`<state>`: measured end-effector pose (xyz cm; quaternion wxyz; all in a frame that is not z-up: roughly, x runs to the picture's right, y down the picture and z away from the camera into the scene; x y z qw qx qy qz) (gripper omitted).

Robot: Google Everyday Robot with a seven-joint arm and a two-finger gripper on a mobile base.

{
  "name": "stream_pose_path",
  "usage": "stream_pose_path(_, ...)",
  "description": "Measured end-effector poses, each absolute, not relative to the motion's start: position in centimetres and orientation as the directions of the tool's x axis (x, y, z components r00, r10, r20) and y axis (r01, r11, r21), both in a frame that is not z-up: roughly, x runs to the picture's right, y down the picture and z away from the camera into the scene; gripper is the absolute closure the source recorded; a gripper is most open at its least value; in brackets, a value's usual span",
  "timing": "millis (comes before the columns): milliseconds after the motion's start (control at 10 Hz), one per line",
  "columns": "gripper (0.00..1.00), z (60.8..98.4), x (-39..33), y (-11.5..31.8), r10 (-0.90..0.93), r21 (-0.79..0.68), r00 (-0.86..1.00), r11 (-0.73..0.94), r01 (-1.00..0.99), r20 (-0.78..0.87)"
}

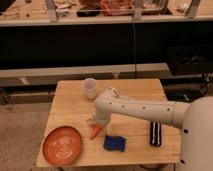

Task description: Place the pepper on the white sponge

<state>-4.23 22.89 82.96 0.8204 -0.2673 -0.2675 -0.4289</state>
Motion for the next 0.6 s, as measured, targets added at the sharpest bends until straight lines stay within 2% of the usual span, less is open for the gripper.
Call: stream_pose_path(600, 0.20, 83.02, -4.40, 23.08, -0.564, -0.208, 0.481, 0.480, 0.852, 0.672)
